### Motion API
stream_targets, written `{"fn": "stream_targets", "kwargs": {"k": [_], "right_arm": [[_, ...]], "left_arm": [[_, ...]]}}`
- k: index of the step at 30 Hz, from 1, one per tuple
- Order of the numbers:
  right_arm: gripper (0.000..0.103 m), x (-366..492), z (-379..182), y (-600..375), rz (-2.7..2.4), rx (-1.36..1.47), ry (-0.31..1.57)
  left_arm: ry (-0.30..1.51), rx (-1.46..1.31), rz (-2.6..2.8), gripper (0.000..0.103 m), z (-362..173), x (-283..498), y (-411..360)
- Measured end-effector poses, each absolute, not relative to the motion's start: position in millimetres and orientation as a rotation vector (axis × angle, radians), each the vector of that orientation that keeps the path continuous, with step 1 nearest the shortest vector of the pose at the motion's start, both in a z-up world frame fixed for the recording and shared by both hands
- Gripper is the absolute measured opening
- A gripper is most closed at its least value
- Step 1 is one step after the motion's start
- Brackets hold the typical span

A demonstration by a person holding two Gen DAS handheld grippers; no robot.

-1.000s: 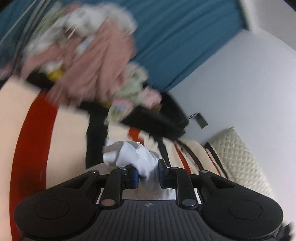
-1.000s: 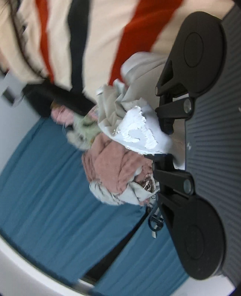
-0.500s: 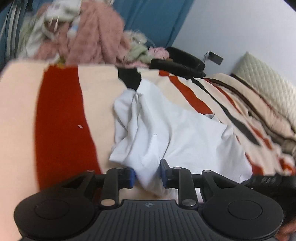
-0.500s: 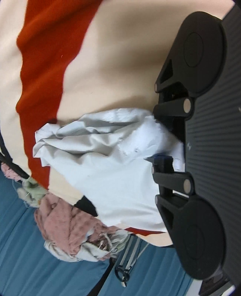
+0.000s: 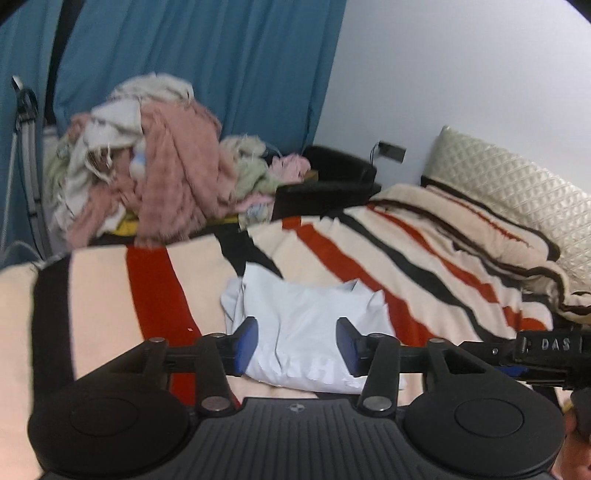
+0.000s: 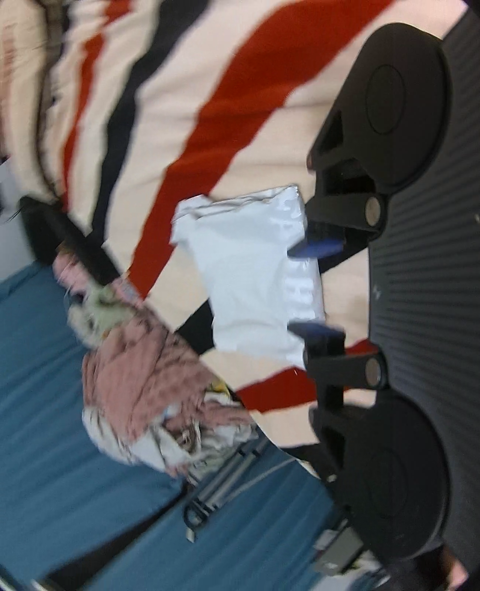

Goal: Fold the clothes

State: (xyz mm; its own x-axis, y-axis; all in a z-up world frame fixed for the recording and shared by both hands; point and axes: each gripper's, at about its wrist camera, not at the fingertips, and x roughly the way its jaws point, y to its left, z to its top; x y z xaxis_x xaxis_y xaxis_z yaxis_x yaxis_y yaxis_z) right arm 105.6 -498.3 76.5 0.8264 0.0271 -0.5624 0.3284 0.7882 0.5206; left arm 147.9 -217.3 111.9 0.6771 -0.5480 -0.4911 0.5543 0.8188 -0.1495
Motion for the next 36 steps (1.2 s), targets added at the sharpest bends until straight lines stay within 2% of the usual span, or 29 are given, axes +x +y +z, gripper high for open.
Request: {"fn": "stream_targets", "kwargs": {"k": [1, 3, 4, 5, 7, 13, 22, 36], "right_arm": [[0.059, 93.6, 86.0, -492.2, -0.163, 0.623, 0.571], [0.083, 67.9, 104.3, -482.2, -0.140, 0.582, 0.533], [0.088, 55.7, 111.7, -476.6, -0.143, 0.553, 0.514], [0.087, 43.5, 118.9, -471.0, -0.148, 0.523, 0.495], [0.087, 23.7, 128.5, -461.2, -0.133, 0.473, 0.481], [0.086, -26.3, 138.7, -428.3, -0.130, 0.336, 0.418], [0.086, -67.1, 122.3, -384.2, -0.153, 0.200, 0.299], [0.086, -56.4, 68.4, -359.9, -0.184, 0.168, 0.251]], "left_arm": [[0.533, 0.009, -0.622, 0.059, 122.3, 133.6, -211.6], [0.502, 0.005, -0.626, 0.072, 142.5, 105.1, -200.1], [0.484, 0.006, -0.625, 0.084, 149.6, 91.0, -194.8], [0.466, 0.008, -0.624, 0.092, 156.7, 76.8, -189.4], [0.432, 0.012, -0.626, 0.096, 168.0, 47.5, -177.2], [0.365, 0.029, -0.627, 0.102, 182.8, -25.3, -144.3], [0.291, 0.106, -0.578, 0.103, 167.7, -82.2, -113.7], [0.321, 0.018, -0.551, 0.103, 107.6, -75.9, -92.4]]}}
